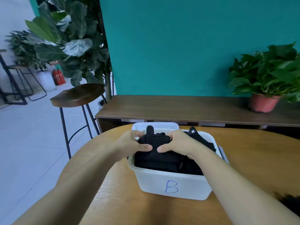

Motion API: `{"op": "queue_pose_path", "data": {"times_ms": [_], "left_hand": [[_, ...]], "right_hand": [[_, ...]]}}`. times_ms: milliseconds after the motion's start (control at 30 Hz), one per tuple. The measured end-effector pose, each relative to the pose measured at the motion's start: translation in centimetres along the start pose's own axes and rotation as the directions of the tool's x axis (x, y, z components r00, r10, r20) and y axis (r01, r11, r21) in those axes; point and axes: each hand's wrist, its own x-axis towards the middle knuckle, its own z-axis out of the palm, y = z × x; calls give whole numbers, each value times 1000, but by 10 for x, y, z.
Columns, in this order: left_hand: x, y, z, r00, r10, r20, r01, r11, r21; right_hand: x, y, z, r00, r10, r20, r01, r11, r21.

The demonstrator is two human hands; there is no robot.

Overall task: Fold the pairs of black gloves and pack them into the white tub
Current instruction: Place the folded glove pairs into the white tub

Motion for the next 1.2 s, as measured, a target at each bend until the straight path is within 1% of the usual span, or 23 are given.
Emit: {"op": "queue_pose_path", "data": {"times_ms": [67,133,200,300,333,433,533,600,667,700,733,833,933,1033,1067,1133,1200], "left_hand": [[-1,-2,2,1000,-7,-20,9,996,88],[-3,1,3,1000,-10,-28,13,991,135],[-4,1,3,999,19,-36,-11,980,201],[-2,-4,5,996,60,-66,-29,920,391],[1,-7,7,996,56,-70,-21,908,419],[9,-15,12,996,63,-66,-31,912,409],[9,-16,10,994,101,-44,-75,912,403],[4,-16,4,989,144,-19,-121,889,443],[-1,-17,-3,977,211,15,-191,850,491],[-2,-20,-6,974,222,47,-218,853,474],[-2,-23,-8,972,216,87,-232,871,433],[3,-38,-10,961,180,208,-240,917,318],[15,-53,-8,952,150,265,-221,940,260],[22,-62,-6,951,142,275,-185,973,136],[23,-63,-5,949,150,277,-195,971,141],[27,-65,-2,948,166,272,-233,943,236],[29,-62,1,953,159,257,-240,915,325]], "right_hand": [[2,7,7,1000,18,21,-18,1000,-1],[6,12,9,999,25,31,-25,1000,1],[7,16,9,999,25,44,-25,1000,-12],[9,21,10,998,23,66,-19,998,-63],[10,23,12,997,24,70,-18,996,-83],[13,27,15,998,15,64,-7,992,-127],[11,30,13,999,-12,36,17,992,-129],[8,30,10,999,-52,2,52,990,-132],[4,30,8,993,-105,-58,92,979,-182],[2,31,6,988,-137,-71,121,973,-198],[-1,31,4,984,-172,-54,157,964,-213],[-6,36,1,969,-232,81,246,930,-272],[-5,43,0,971,-198,131,232,913,-336],[-5,50,5,974,-165,158,215,896,-389],[-5,51,6,975,-155,159,207,892,-402],[-7,52,8,981,-118,151,172,890,-422],[-6,52,6,983,-85,161,148,889,-433]]}}
